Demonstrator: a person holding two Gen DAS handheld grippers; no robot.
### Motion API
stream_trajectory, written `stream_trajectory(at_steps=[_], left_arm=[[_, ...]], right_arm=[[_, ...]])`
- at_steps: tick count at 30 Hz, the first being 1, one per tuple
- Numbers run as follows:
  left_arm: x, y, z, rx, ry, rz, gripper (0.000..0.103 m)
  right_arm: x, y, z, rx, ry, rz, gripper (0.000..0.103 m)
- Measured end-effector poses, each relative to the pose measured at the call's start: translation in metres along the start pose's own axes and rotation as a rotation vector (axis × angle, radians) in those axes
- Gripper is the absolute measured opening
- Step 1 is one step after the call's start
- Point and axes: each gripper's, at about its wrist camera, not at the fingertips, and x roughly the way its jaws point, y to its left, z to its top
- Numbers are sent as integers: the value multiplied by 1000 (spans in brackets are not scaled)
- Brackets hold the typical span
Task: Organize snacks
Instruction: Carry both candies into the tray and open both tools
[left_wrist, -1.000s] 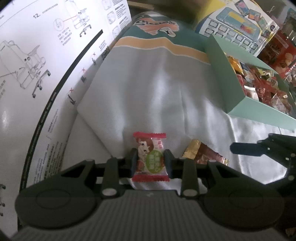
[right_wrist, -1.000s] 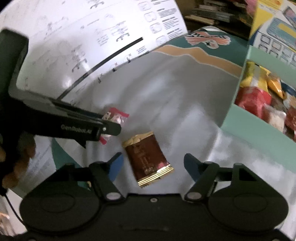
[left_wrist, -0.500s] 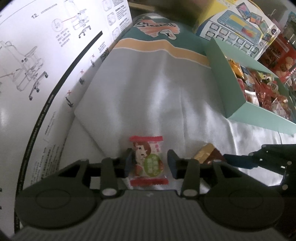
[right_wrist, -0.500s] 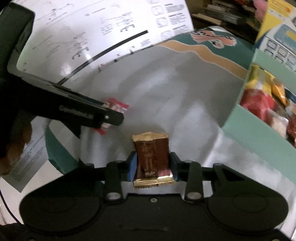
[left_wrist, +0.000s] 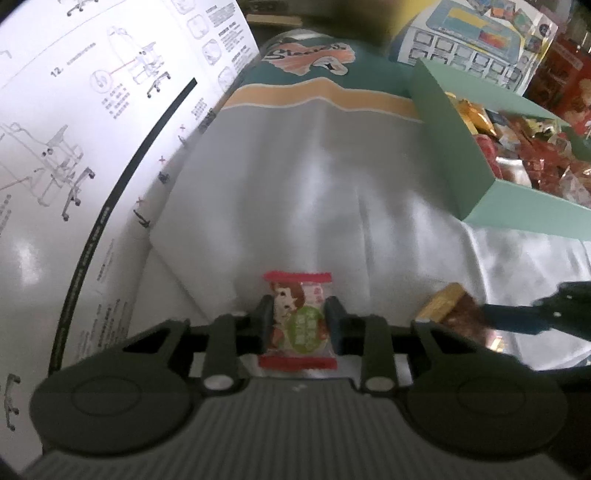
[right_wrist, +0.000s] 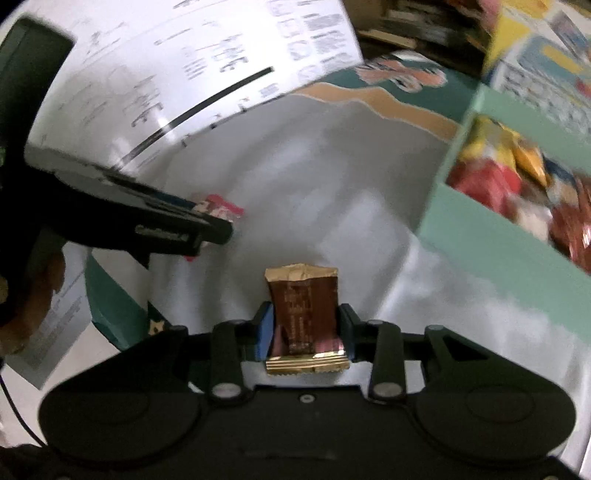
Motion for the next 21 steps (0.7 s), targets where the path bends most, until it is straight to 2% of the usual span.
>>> stream_trajectory(at_steps=[10,15,21], left_arm=[[-9,-27,2,-20,37,-27,29],[-26,-59,11,25,17,-76,28],[-46,-108,38,84,-29,-131,29]], right_arm=[[-38,-60,-25,213,-48,18,36],[-66,-95,-42,322,-99,19,36],[-103,-146,-59,469,-193,3,36]])
